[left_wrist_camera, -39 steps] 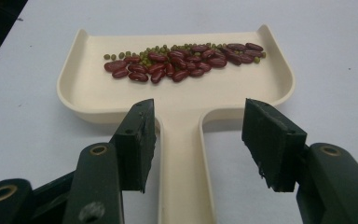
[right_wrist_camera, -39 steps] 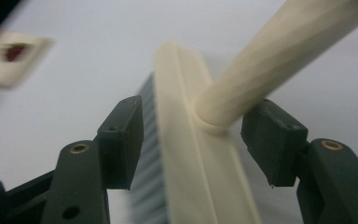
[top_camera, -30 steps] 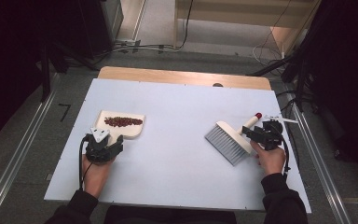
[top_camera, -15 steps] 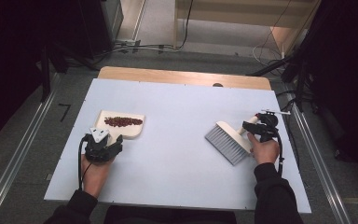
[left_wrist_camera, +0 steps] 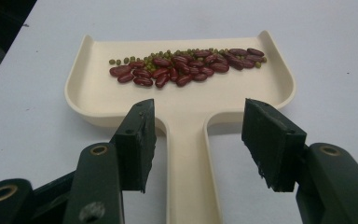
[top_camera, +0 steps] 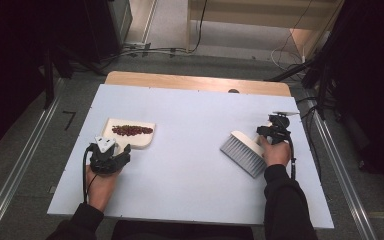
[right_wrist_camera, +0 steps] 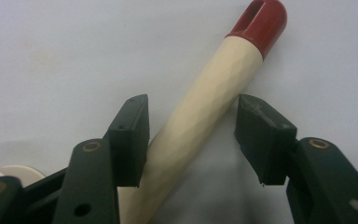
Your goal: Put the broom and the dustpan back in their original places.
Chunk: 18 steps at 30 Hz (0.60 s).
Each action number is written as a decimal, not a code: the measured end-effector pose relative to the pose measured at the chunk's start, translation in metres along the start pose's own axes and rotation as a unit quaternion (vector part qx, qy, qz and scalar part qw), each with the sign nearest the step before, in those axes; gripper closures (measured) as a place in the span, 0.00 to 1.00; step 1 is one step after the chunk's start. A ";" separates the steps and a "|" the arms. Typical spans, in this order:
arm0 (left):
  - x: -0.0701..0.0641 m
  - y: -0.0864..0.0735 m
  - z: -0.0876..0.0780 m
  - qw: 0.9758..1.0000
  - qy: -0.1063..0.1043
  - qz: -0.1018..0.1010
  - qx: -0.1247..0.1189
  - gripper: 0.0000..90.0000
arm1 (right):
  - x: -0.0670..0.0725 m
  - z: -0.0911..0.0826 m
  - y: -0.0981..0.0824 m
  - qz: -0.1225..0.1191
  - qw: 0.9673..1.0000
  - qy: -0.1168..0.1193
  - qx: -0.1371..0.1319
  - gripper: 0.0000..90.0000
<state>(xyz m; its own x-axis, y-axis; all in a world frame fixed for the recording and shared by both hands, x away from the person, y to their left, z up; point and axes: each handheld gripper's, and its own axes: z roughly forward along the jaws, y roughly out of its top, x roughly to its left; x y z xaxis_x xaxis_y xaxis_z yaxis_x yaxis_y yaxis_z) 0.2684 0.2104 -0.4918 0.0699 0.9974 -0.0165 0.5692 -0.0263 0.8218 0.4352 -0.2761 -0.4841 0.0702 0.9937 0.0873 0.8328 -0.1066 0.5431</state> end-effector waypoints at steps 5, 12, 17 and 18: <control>0.000 0.000 -0.001 1.000 0.001 0.000 0.000 0.51 | 0.000 -0.001 0.002 -0.016 1.000 0.000 0.005 0.57; 0.001 0.000 -0.001 1.000 0.000 0.000 -0.001 0.51 | -0.009 -0.003 0.002 -0.038 0.999 -0.003 0.010 0.65; 0.002 0.000 -0.001 1.000 0.001 -0.001 -0.001 0.51 | -0.014 -0.006 0.000 -0.062 0.998 0.008 0.013 0.67; 0.002 0.000 -0.001 1.000 0.002 -0.001 -0.001 0.51 | -0.015 -0.006 0.000 -0.066 0.998 0.011 0.014 0.67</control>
<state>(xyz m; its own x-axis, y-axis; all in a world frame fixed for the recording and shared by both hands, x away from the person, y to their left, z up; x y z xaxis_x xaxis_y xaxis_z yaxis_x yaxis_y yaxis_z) 0.2677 0.2124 -0.4912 0.0656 0.9977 -0.0159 0.5678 -0.0242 0.8228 0.4305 -0.2910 -0.4806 -0.0528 0.9980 0.0340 0.8492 0.0269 0.5274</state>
